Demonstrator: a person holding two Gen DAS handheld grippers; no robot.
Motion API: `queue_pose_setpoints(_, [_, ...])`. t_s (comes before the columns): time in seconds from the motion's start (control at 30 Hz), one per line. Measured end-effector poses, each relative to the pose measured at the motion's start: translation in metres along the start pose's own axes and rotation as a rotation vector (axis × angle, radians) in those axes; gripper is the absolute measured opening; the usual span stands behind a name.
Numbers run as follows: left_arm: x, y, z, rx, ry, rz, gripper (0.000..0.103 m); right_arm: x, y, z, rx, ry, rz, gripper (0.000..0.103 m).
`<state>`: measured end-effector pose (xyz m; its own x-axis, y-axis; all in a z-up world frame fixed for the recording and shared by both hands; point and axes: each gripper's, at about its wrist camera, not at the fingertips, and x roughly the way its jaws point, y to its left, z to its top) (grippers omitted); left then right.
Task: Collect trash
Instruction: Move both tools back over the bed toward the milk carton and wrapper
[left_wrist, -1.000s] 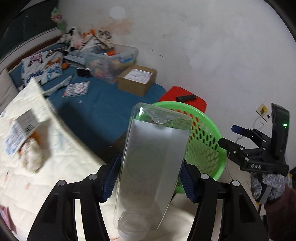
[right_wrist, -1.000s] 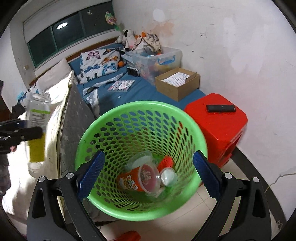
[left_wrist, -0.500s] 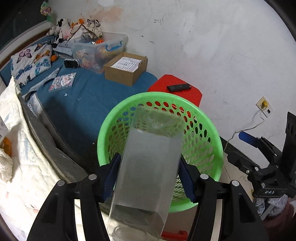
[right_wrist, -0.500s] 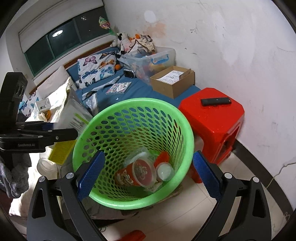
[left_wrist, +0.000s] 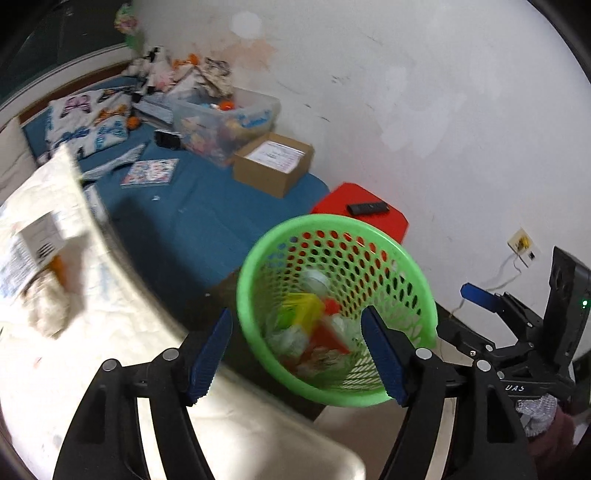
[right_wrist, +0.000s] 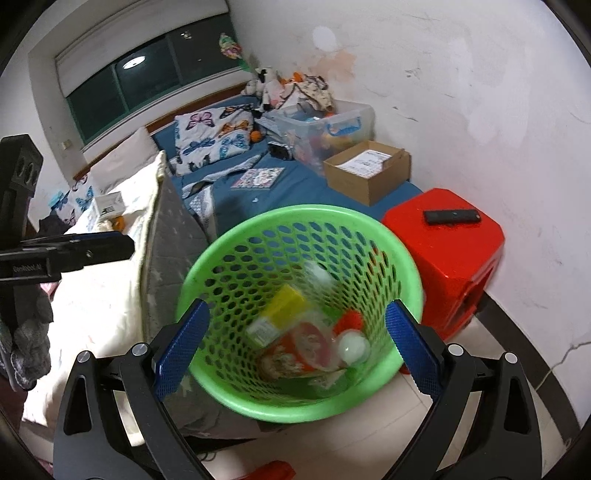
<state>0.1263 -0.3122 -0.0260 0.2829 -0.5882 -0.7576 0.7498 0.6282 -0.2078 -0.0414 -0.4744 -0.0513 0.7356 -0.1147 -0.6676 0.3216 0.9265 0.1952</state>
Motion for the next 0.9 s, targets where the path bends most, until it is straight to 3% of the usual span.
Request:
queue_pose_setpoints(0.53, [-0.09,0.1,-0.063,-0.21,-0.1,0.177,0.07,0.027,0.098,0.023,-0.171,0.023,0.147,0.095])
queue_pose_setpoints(0.9, [-0.14,0.167,-0.107,-0.374,-0.14,0.307,0.073,0.066,0.182,0.058,-0.312,0.073,0.314,0.095])
